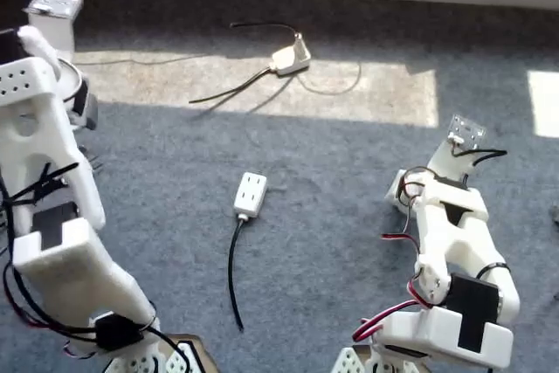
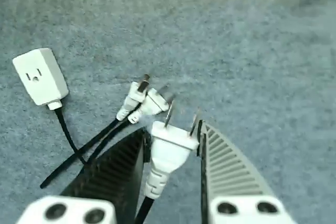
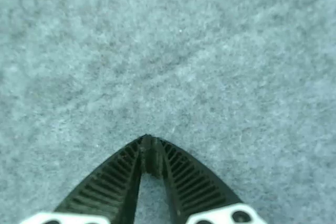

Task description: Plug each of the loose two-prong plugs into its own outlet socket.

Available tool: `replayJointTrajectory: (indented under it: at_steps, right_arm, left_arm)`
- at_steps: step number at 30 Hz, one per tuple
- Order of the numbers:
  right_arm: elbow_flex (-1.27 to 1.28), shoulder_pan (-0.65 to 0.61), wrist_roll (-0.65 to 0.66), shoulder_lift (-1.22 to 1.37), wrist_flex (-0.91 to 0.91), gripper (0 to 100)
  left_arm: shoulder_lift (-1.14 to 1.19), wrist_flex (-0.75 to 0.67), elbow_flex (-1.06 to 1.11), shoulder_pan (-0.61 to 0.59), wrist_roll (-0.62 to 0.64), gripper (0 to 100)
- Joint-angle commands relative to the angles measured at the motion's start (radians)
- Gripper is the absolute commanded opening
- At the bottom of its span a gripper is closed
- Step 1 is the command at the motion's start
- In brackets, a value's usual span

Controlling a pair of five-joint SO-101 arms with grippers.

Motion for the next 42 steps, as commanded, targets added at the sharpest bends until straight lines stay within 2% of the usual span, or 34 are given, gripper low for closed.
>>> replayJointTrajectory:
  at_steps: [1, 4, 9, 13, 17, 26, 31, 33, 39, 42]
  right_arm:
    - [-0.03, -0.001, 0.002, -0.002, -0.019, 0.6]
    - [-0.03, -0.001, 0.002, -0.002, -0.019, 0.6]
    - [-0.03, -0.001, 0.002, -0.002, -0.019, 0.6]
    - [-0.03, -0.001, 0.002, -0.002, -0.019, 0.6]
    - [-0.03, -0.001, 0.002, -0.002, -0.019, 0.6]
    - [-0.03, -0.001, 0.002, -0.002, -0.019, 0.6]
    - [-0.03, -0.001, 0.002, -0.002, -0.019, 0.6]
    - [-0.03, -0.001, 0.002, -0.002, -0.019, 0.6]
    - [-0.03, -0.001, 0.002, -0.002, -0.019, 0.6]
    - [-0.03, -0.001, 0.002, -0.002, -0.019, 0.6]
  left_arm:
    - [-0.263, -0.003, 0.397, 0.102, -0.044, 4]
    - [-0.303, -0.092, 0.628, 0.128, -0.058, 4]
    - [-0.303, -0.451, 0.964, 0.124, -0.058, 4]
    - [-0.303, -0.64, 1.138, 0.131, -0.058, 4]
    - [-0.303, -0.746, 1.224, 0.156, -0.058, 5]
    - [-0.308, -0.756, 1.224, 0.15, -0.058, 5]
    - [-0.314, -0.726, 1.211, 0.148, -0.058, 22]
    - [-0.314, -0.697, 1.176, 0.136, -0.063, 22]
    - [-0.309, -0.549, 1.038, 0.101, -0.212, 21]
    - [-0.305, -0.543, 1.015, 0.074, -0.259, 21]
